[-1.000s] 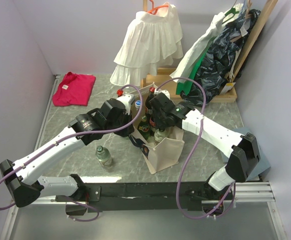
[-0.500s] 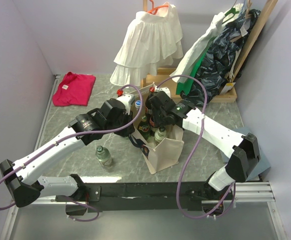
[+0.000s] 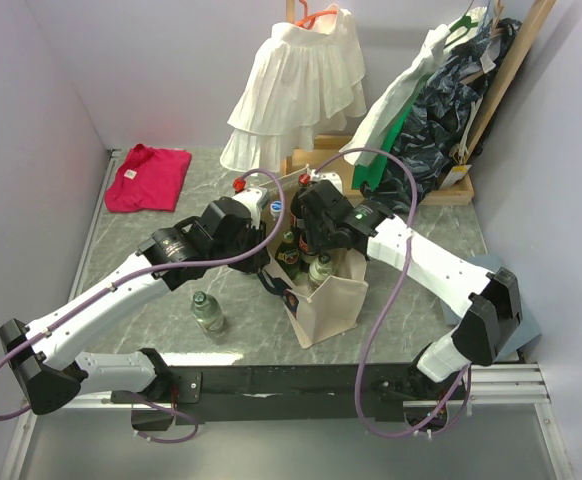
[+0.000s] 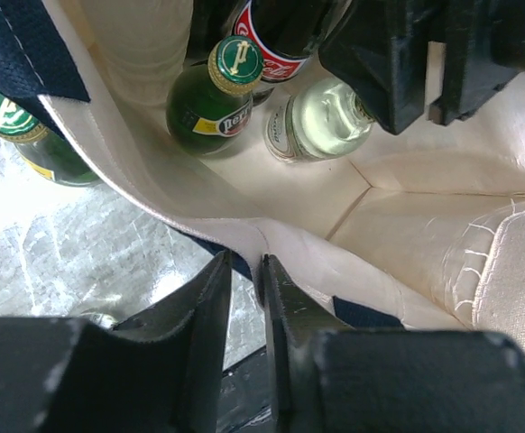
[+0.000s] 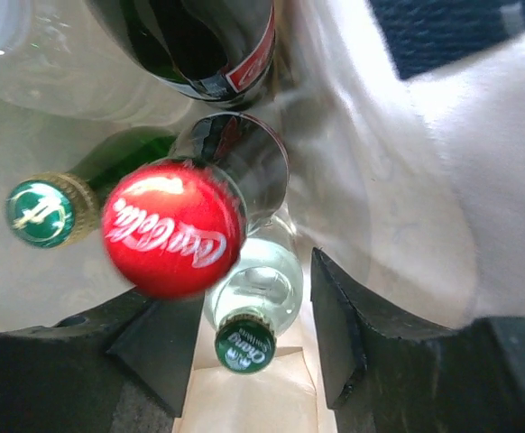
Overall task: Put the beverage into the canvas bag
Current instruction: Place the drink in the canvas bag, then pick up the drink from the center of the board.
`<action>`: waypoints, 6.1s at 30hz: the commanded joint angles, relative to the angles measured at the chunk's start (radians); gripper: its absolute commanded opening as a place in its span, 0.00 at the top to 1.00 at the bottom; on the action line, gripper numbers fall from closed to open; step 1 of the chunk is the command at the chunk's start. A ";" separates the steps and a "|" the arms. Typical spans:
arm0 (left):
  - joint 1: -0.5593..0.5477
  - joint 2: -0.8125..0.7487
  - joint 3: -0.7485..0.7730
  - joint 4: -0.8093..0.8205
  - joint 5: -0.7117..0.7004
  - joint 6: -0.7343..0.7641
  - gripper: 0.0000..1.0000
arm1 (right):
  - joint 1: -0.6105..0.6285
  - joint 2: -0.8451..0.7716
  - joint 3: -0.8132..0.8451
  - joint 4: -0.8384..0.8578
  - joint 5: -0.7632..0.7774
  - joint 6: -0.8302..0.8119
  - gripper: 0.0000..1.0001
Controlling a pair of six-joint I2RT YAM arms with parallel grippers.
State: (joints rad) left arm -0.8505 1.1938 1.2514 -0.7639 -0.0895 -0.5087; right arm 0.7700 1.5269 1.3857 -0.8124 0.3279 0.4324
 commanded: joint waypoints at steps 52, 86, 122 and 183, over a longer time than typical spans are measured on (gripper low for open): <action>0.002 -0.083 0.105 -0.083 -0.237 -0.047 0.36 | 0.003 -0.355 -0.062 -0.054 0.148 0.075 0.37; 0.004 -0.180 -0.079 -0.526 -0.334 -0.422 0.31 | 0.003 -0.347 -0.056 -0.060 0.120 0.060 0.37; 0.027 -0.188 -0.251 -0.408 -0.346 -0.444 0.43 | 0.003 -0.301 -0.016 -0.088 0.099 0.043 0.35; 0.036 -0.151 0.129 -0.445 -0.424 -0.241 0.99 | 0.003 -0.292 -0.011 -0.093 0.102 0.046 0.42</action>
State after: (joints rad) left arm -0.8173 1.0447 1.2762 -1.2621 -0.4519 -0.7898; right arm 0.7700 1.2442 1.3426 -0.9073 0.4206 0.4778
